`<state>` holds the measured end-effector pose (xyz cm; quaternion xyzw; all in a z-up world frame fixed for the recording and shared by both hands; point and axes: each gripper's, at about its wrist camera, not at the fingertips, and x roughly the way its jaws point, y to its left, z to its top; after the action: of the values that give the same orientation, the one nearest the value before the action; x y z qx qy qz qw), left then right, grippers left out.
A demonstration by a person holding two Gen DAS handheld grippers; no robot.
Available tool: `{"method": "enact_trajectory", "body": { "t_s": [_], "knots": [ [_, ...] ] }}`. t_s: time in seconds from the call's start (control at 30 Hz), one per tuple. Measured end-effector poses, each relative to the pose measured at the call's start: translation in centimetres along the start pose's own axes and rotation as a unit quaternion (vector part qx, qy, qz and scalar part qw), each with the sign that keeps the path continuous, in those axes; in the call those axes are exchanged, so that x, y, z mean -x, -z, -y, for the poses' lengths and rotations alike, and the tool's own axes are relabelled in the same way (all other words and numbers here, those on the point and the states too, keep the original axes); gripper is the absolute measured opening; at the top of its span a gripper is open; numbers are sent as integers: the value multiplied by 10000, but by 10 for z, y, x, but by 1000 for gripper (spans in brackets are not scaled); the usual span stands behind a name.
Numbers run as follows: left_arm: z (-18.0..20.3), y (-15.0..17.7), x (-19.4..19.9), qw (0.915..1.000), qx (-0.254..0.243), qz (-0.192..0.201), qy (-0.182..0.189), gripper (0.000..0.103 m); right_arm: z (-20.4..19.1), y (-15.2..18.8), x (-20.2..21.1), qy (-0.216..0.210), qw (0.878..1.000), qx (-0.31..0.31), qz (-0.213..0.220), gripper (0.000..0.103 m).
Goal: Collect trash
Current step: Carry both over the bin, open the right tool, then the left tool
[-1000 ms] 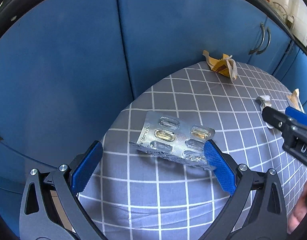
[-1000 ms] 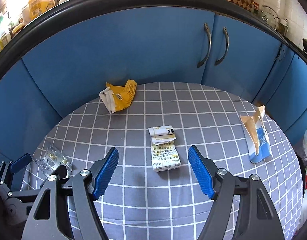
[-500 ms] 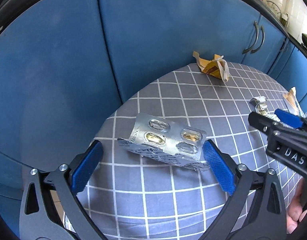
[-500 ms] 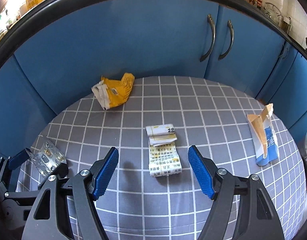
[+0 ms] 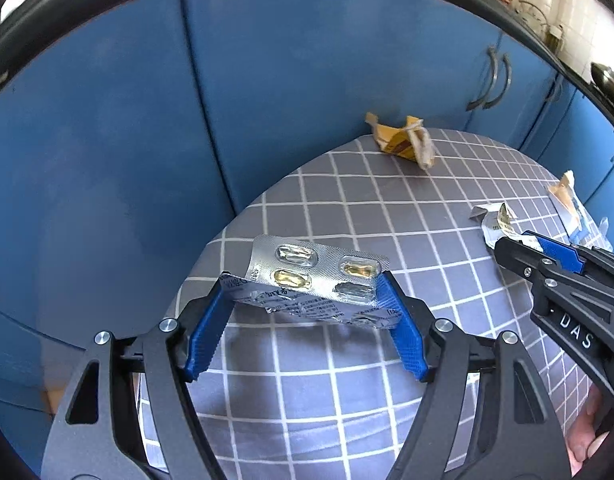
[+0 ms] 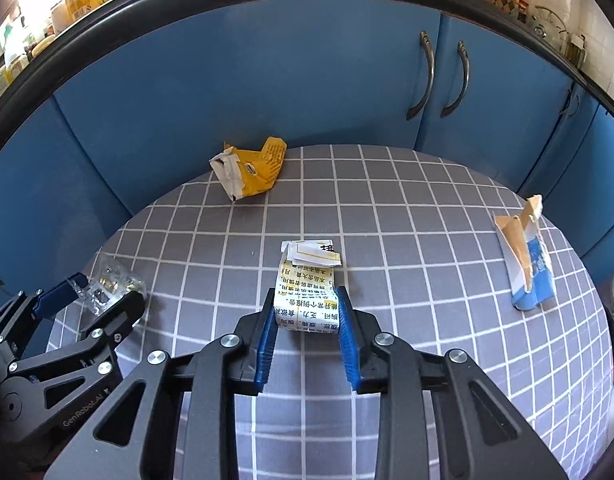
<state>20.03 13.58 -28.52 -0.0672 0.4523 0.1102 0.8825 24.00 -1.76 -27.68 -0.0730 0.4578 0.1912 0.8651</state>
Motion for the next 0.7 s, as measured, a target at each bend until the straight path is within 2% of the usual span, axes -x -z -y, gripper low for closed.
{"method": "enact_trajectory", "body": {
  "t_s": [0.37, 0.7],
  "knots": [
    [33, -6, 16, 9993, -289, 83, 199, 72, 35, 14, 35, 284, 9990, -324, 82, 28],
    [97, -3, 32, 9945, -805, 115, 660, 72, 98, 38, 70, 746, 9935, -853, 123, 28]
  ]
}}
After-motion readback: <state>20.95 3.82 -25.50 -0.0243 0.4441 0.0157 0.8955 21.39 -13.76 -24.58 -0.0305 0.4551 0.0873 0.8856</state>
